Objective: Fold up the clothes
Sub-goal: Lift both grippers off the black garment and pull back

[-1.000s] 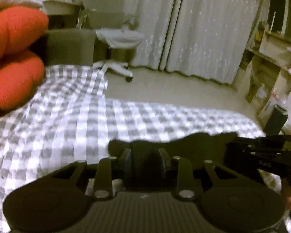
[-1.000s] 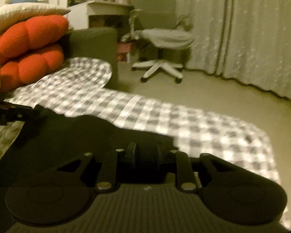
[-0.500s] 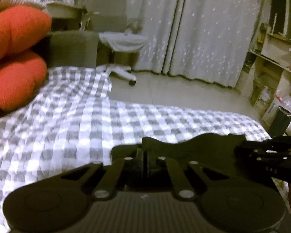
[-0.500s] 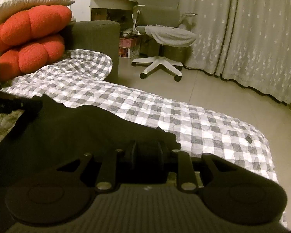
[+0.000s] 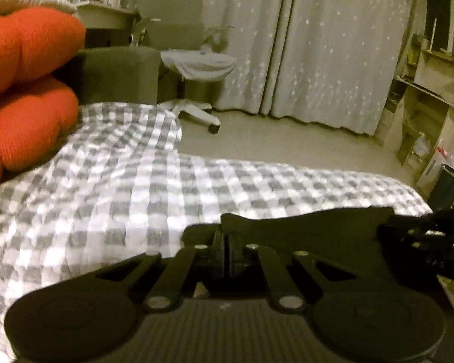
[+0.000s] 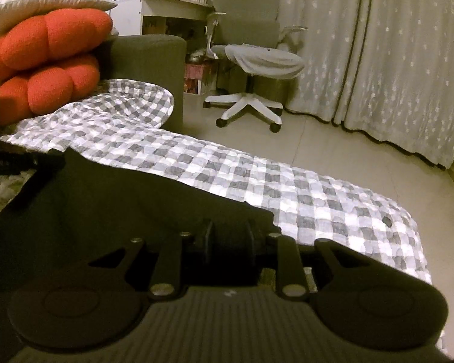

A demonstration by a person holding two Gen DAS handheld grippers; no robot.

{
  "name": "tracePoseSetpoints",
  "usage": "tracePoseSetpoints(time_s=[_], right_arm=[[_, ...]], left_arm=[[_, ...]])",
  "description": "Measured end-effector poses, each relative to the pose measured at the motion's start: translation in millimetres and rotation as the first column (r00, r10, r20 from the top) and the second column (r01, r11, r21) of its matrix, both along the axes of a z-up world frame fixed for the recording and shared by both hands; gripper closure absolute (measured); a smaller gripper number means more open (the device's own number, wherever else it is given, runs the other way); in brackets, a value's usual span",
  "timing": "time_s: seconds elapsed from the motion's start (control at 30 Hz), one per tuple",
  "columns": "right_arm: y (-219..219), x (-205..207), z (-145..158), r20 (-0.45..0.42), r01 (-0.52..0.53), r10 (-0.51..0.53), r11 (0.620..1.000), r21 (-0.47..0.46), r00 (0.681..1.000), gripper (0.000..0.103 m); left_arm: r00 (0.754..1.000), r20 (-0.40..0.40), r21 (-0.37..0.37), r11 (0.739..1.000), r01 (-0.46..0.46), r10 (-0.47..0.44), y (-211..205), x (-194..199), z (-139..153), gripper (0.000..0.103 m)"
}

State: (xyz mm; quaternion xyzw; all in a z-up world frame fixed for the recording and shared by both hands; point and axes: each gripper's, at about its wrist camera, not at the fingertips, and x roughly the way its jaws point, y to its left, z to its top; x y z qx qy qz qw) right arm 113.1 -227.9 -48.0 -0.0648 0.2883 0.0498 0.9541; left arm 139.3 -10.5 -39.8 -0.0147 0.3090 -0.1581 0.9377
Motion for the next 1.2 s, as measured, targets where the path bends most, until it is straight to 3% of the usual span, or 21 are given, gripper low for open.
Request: tracePoseSetpoints(time_s=[0.23, 0.43, 0.53, 0.57, 0.67, 0.73, 0.83, 0.9, 0.97, 1.07, 1.2], right_arm=[[-9.9, -1.5, 11.5, 0.040, 0.031, -0.033, 0.999, 0.042, 0.999, 0.077], [-9.2, -0.8, 10.7, 0.012, -0.003, 0.002, 0.997, 0.078, 1.000, 0.077], [-2.7, -0.1, 8.3, -0.017, -0.038, 0.039, 0.995, 0.094, 0.999, 0.075], [2.1, 0.9, 3.7, -0.027, -0.032, 0.033, 0.998, 0.054, 0.999, 0.075], [11.7, -1.6, 2.0, -0.023, -0.029, 0.028, 0.999, -0.014, 0.999, 0.074], [11.9, -7.5, 12.9, -0.012, -0.039, 0.039, 0.999, 0.021, 0.999, 0.074], [15.1, -25.1, 28.5, -0.029, -0.099, 0.101, 0.993, 0.056, 0.994, 0.069], [21.0, -37.3, 33.1, -0.086, -0.163, 0.168, 0.985, 0.057, 0.982, 0.066], [26.9, -54.8, 30.9, -0.156, -0.252, 0.262, 0.964, 0.080, 0.952, 0.066], [36.6, -80.0, 22.1, -0.194, -0.359, 0.373, 0.927, 0.105, 0.907, 0.066], [47.6, -83.8, 9.7, -0.177, -0.353, 0.357, 0.934, 0.055, 0.917, 0.066]], left_arm=[[1.000, -0.017, -0.015, 1.000, -0.025, 0.025, 4.6, -1.1, 8.0, 0.098], [0.997, 0.072, 0.017, 0.999, 0.037, -0.038, -12.2, -23.6, 26.5, 0.098], [0.992, 0.056, 0.014, 0.994, 0.112, -0.113, -28.2, -32.0, 21.1, 0.098], [0.990, 0.042, 0.023, 0.990, 0.137, -0.138, -34.5, -34.1, 16.5, 0.098], [0.988, -0.007, 0.045, 0.987, 0.155, -0.155, -42.4, -30.6, 1.3, 0.098], [0.989, -0.028, 0.022, 0.989, 0.146, -0.145, -39.6, -26.0, -4.4, 0.098], [0.990, -0.051, -0.027, 0.991, 0.128, -0.129, -34.0, -21.9, -4.1, 0.098], [0.990, -0.061, -0.041, 0.992, 0.123, -0.125, -32.5, -21.4, -4.6, 0.098], [0.990, -0.067, -0.048, 0.992, 0.120, -0.123, -31.7, -21.6, -5.6, 0.098], [0.991, -0.072, -0.049, 0.992, 0.114, -0.117, -31.7, -23.4, -5.2, 0.098], [0.993, -0.076, -0.052, 0.995, 0.090, -0.094, -28.5, -24.0, -1.7, 0.098]])
